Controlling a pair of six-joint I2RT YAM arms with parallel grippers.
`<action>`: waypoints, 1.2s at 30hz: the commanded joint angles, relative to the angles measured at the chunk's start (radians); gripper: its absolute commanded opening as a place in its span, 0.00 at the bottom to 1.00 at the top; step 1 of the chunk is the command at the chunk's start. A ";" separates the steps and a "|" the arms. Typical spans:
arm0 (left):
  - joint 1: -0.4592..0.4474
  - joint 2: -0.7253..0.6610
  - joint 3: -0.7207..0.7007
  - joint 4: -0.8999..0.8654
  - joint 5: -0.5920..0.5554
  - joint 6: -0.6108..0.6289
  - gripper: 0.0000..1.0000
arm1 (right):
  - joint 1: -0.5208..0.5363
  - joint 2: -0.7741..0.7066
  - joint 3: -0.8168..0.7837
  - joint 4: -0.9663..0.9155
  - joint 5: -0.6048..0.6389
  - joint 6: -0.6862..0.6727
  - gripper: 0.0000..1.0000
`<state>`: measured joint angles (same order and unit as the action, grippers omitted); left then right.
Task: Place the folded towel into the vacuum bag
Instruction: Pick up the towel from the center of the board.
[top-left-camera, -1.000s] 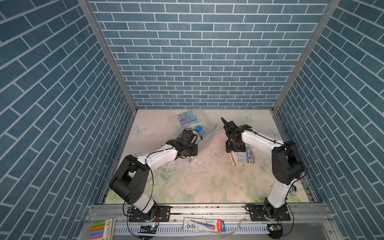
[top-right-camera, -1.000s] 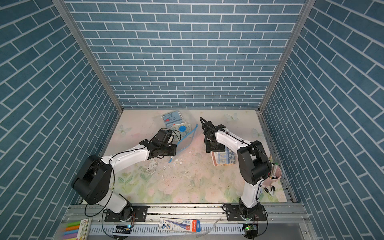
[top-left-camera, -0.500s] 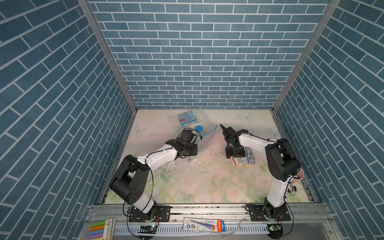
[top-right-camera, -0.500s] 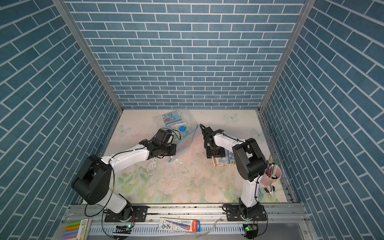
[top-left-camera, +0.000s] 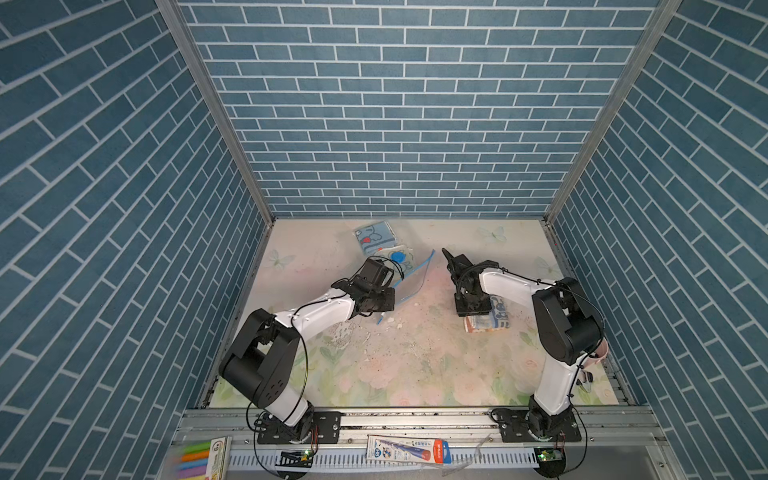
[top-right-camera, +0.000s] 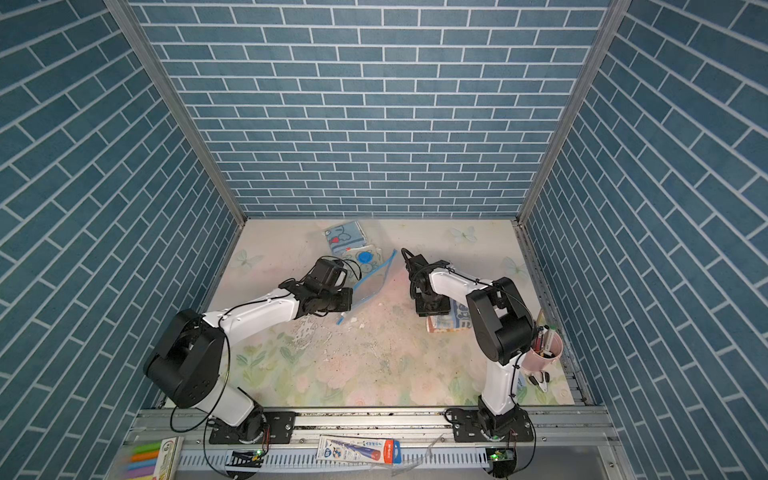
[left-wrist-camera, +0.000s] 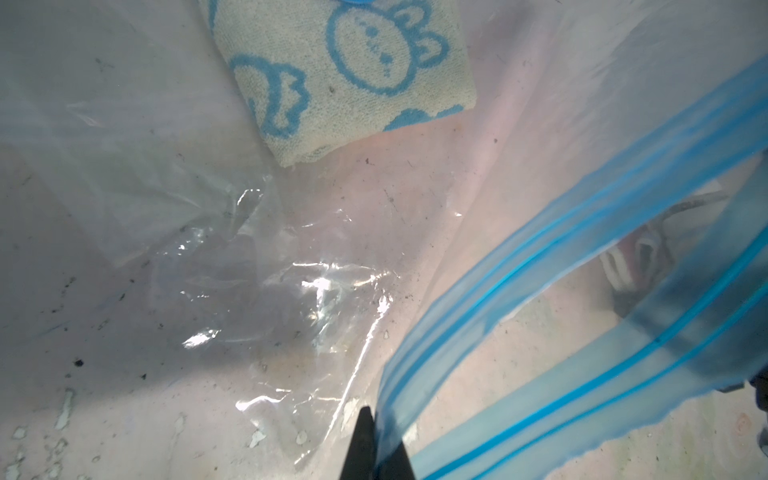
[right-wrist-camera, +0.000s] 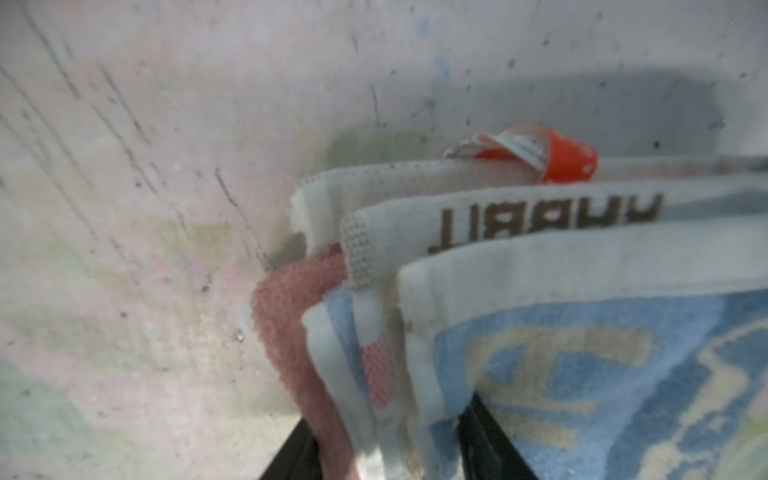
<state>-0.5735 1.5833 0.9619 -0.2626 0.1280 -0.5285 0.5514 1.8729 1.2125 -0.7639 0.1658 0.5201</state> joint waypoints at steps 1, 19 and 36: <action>0.011 0.009 -0.009 0.016 -0.010 -0.006 0.00 | 0.005 0.036 -0.051 0.013 -0.094 0.022 0.39; 0.011 -0.025 0.001 0.000 -0.022 0.005 0.00 | -0.091 -0.217 0.008 0.050 -0.356 0.040 0.00; 0.008 -0.082 0.168 -0.139 -0.080 0.116 0.00 | -0.323 -0.602 -0.158 0.546 -1.025 0.290 0.00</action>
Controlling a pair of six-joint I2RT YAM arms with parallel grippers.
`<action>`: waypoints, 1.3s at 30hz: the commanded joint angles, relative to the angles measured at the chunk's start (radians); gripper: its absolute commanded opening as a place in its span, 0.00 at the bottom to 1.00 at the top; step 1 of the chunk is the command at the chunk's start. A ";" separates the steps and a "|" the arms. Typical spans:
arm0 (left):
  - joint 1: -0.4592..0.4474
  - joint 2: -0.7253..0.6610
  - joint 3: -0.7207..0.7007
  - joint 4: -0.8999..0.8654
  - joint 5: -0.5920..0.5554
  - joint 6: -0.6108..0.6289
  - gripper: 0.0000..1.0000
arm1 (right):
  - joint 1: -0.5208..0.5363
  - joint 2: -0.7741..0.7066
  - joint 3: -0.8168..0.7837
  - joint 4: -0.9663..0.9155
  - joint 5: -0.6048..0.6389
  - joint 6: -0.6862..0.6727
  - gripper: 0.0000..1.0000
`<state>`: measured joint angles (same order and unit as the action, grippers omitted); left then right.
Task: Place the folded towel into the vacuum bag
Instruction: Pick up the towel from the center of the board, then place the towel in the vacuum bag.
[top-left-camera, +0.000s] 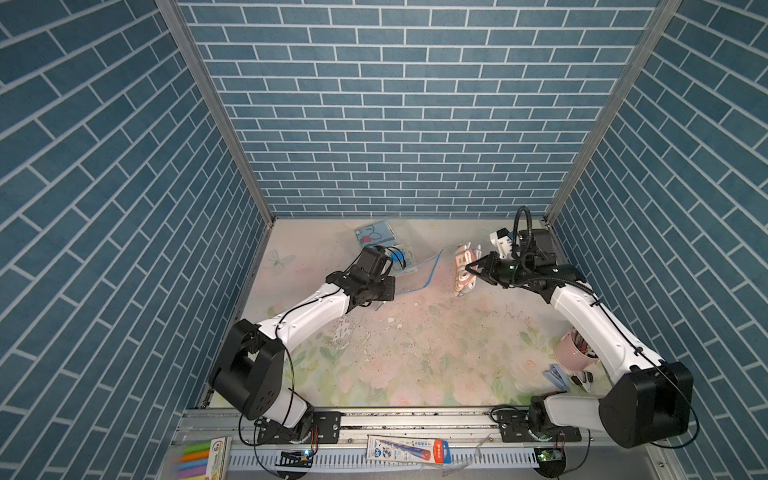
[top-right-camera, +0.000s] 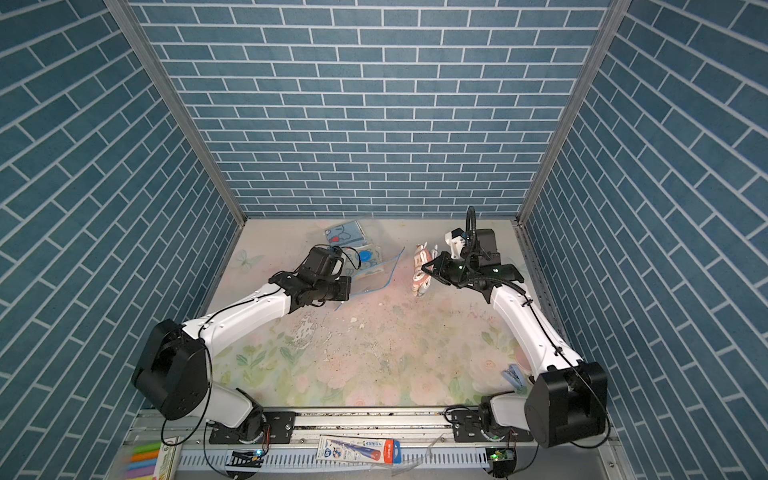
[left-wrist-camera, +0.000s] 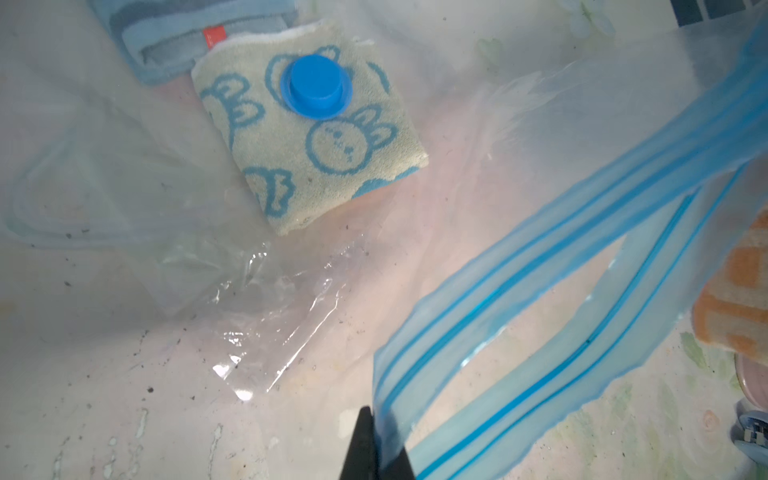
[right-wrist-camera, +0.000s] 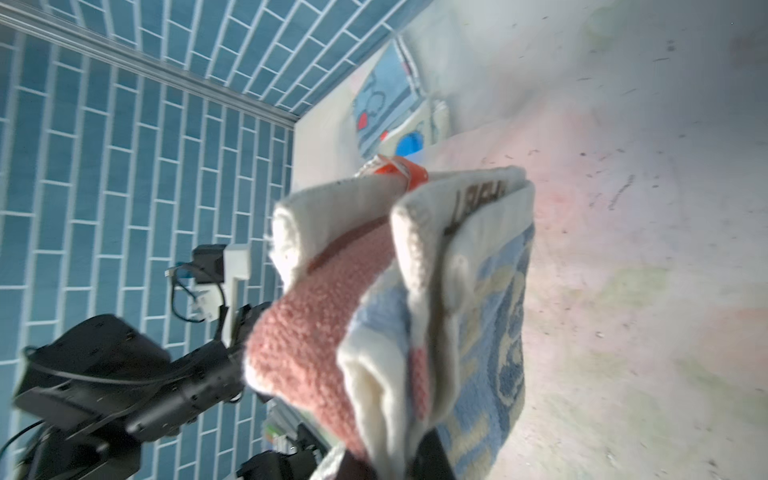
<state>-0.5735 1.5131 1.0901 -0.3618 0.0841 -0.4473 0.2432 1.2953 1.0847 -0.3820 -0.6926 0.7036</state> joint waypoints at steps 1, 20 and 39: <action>0.009 -0.009 0.052 -0.043 -0.042 0.033 0.00 | -0.015 -0.030 -0.041 0.202 -0.192 0.135 0.00; -0.037 0.062 0.161 -0.030 -0.108 -0.025 0.00 | -0.021 -0.117 -0.226 0.634 -0.358 0.636 0.00; -0.104 0.172 0.281 -0.052 -0.147 -0.118 0.00 | 0.034 -0.009 -0.325 1.012 -0.183 1.118 0.00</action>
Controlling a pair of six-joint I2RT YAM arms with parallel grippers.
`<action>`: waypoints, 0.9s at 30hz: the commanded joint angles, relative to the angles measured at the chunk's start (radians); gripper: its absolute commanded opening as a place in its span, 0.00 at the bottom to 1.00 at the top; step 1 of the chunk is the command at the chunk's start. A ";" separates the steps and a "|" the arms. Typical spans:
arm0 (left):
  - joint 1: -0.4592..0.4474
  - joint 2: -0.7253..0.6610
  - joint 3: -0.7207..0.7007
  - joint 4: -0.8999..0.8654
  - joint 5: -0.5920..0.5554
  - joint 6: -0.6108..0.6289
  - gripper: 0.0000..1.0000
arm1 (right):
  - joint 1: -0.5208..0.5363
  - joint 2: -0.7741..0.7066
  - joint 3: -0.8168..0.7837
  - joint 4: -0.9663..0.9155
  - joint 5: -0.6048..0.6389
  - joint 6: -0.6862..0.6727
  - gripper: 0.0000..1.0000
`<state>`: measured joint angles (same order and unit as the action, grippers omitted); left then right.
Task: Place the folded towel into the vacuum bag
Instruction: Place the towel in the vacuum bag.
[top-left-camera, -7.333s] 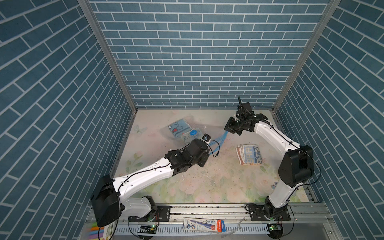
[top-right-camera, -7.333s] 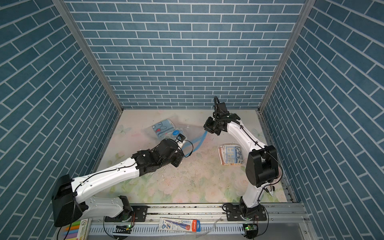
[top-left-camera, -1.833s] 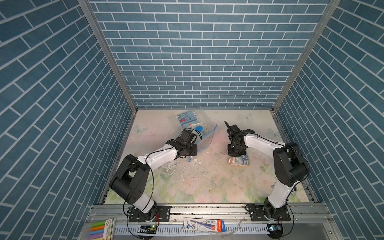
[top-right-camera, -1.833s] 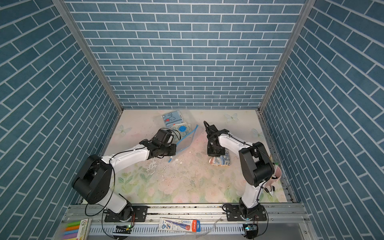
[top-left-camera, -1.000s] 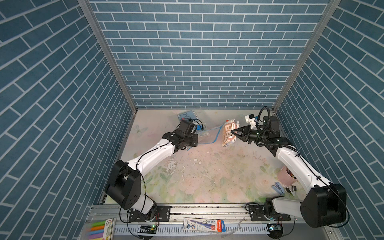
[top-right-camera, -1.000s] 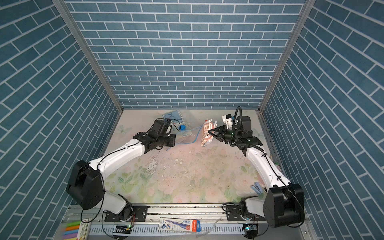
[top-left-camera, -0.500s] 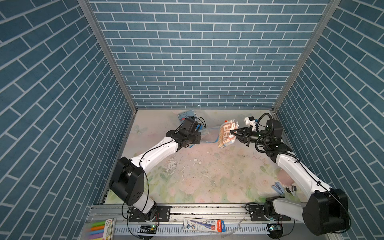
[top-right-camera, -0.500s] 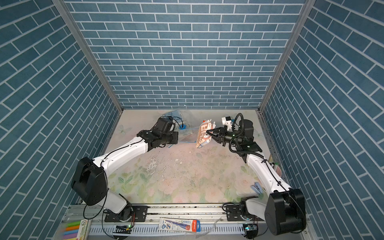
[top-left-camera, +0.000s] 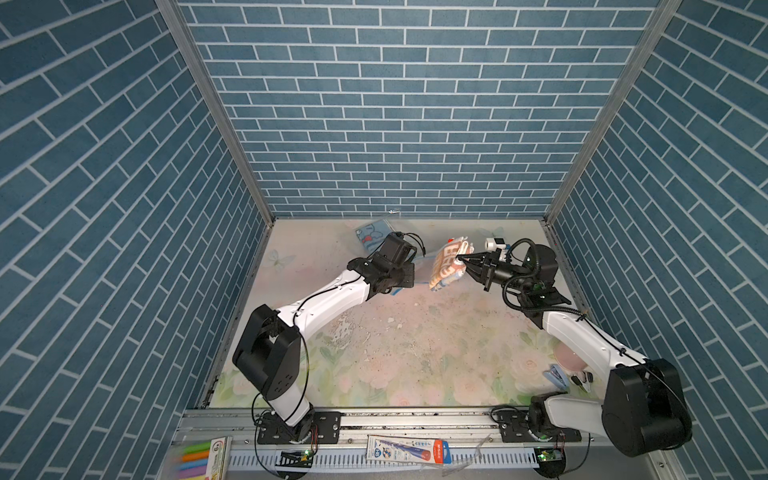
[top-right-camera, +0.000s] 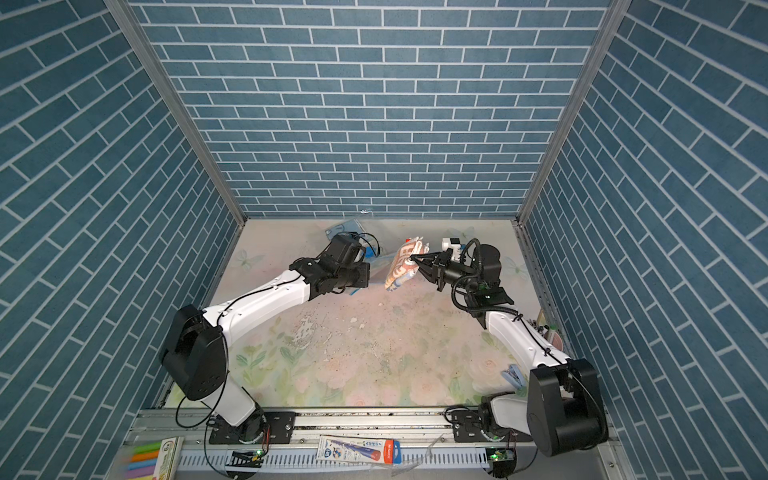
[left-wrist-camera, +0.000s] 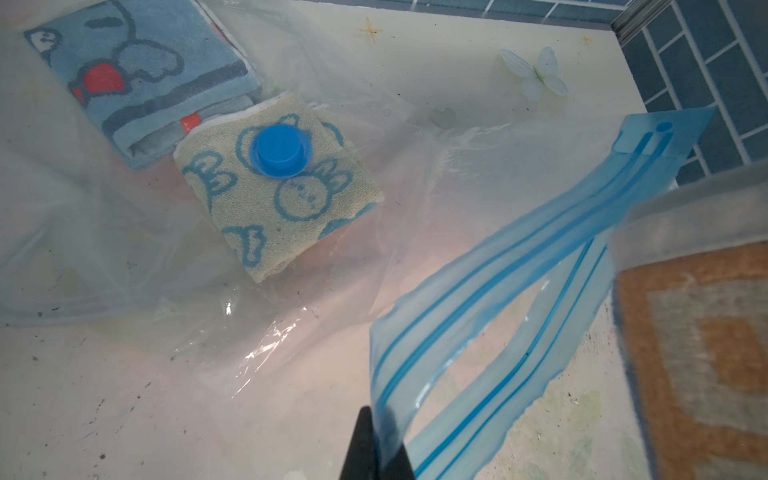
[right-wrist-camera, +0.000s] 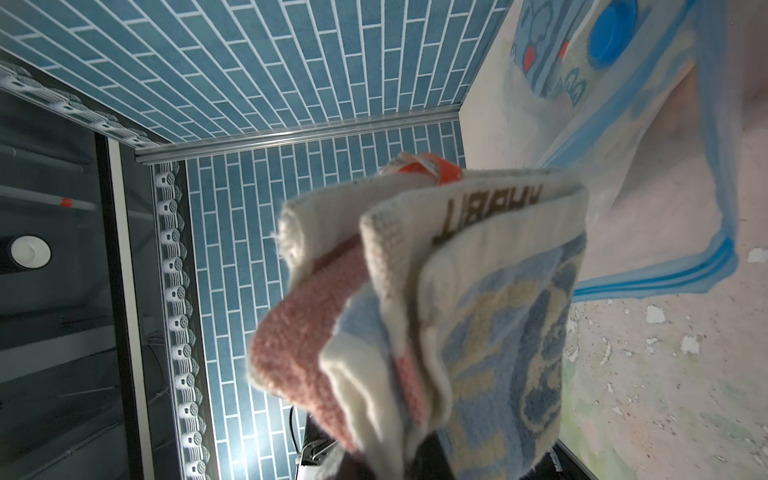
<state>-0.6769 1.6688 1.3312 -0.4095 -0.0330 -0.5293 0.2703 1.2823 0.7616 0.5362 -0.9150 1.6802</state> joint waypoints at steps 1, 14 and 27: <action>-0.001 0.022 0.045 0.000 -0.033 -0.044 0.00 | 0.007 0.005 -0.006 0.091 0.046 0.150 0.00; -0.001 0.054 0.118 -0.003 0.020 -0.064 0.00 | 0.009 0.097 -0.034 0.230 0.170 0.248 0.00; -0.018 0.062 0.104 -0.009 0.073 -0.079 0.00 | 0.029 0.295 0.120 0.364 0.205 0.270 0.00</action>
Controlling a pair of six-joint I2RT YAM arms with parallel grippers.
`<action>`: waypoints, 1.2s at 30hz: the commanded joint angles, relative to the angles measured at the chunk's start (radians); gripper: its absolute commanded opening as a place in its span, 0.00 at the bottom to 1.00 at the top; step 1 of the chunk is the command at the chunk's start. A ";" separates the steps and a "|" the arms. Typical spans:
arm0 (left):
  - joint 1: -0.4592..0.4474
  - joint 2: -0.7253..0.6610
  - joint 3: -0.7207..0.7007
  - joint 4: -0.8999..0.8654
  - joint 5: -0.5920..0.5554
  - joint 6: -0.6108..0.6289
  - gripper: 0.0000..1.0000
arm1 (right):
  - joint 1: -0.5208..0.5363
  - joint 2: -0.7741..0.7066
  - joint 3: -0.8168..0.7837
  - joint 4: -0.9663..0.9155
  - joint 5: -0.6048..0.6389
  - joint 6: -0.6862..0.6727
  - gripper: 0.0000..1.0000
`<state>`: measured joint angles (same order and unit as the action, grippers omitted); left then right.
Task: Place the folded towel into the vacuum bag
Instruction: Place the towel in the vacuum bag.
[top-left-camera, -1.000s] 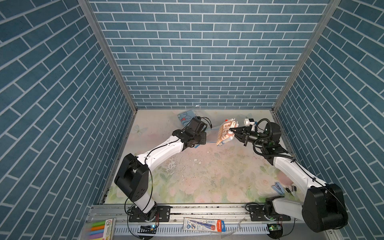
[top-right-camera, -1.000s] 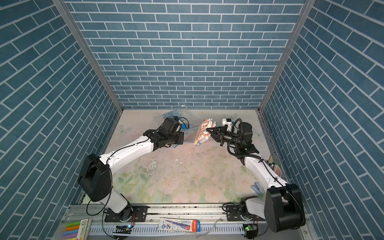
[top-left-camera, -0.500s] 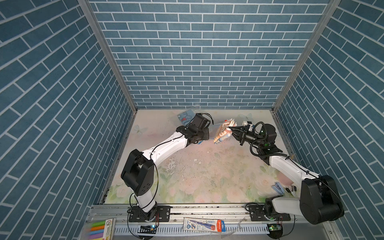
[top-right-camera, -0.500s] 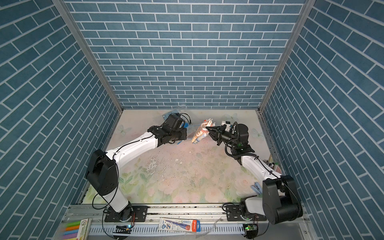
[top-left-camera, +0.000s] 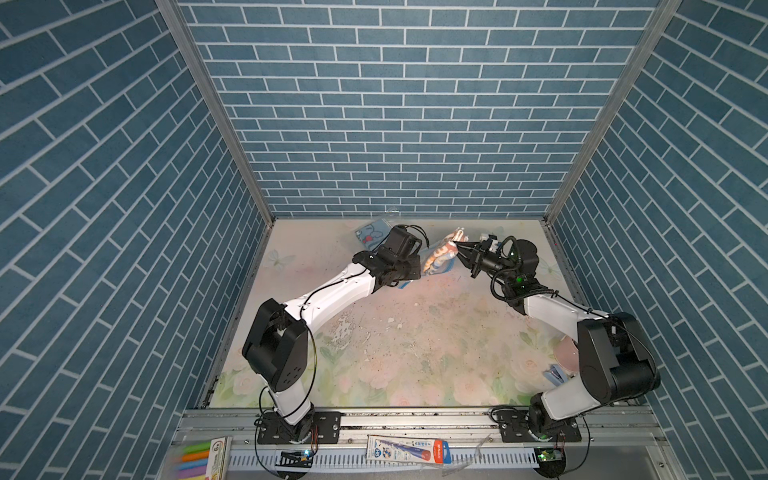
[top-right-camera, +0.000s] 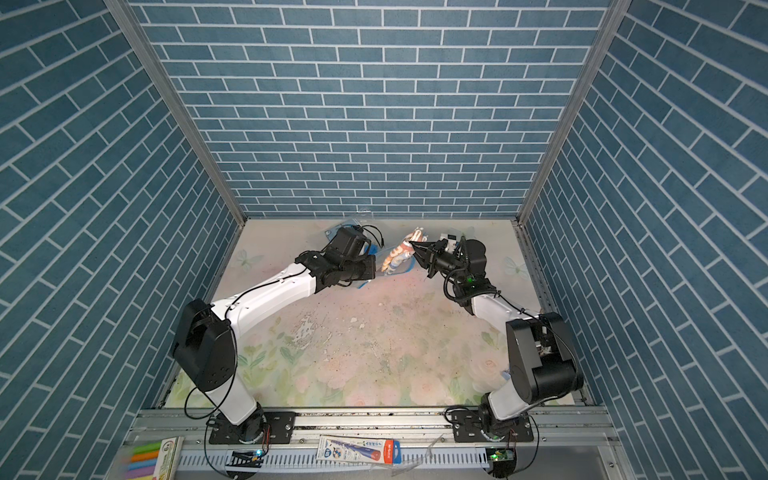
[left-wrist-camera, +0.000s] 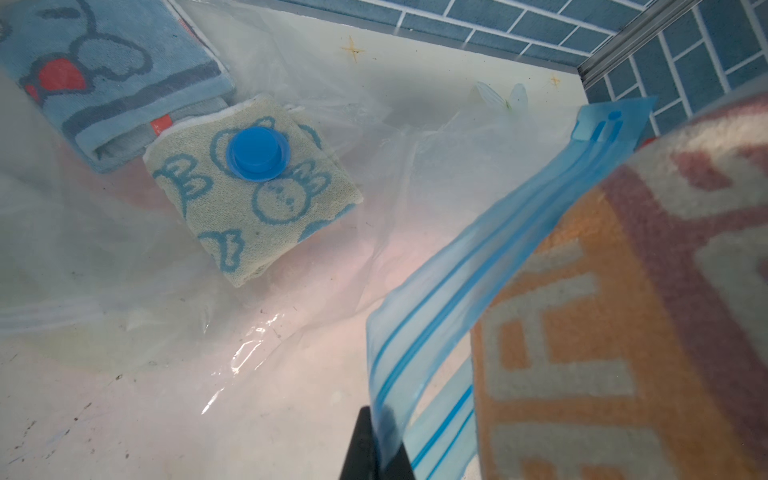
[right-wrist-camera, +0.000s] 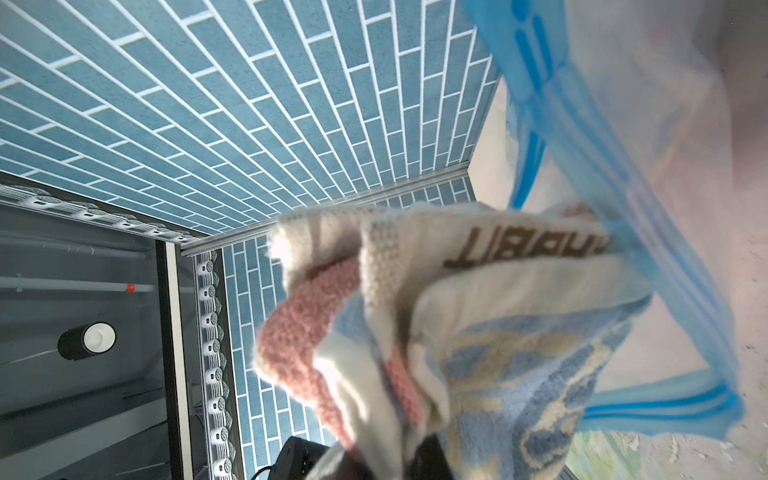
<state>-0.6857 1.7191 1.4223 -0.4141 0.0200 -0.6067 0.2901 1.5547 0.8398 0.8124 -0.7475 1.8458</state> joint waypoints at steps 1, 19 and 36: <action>-0.009 0.015 0.020 -0.009 0.021 -0.001 0.00 | 0.015 0.031 0.054 0.094 0.039 0.104 0.00; 0.000 0.024 0.140 -0.051 0.058 0.009 0.00 | 0.058 -0.004 -0.031 0.076 0.031 -0.101 0.00; 0.000 -0.007 0.154 -0.059 0.050 0.005 0.00 | 0.108 -0.101 0.004 -0.168 0.121 -0.372 0.00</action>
<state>-0.6857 1.7466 1.5372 -0.4759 0.0723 -0.6079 0.3687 1.4872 0.8089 0.7082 -0.6544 1.5517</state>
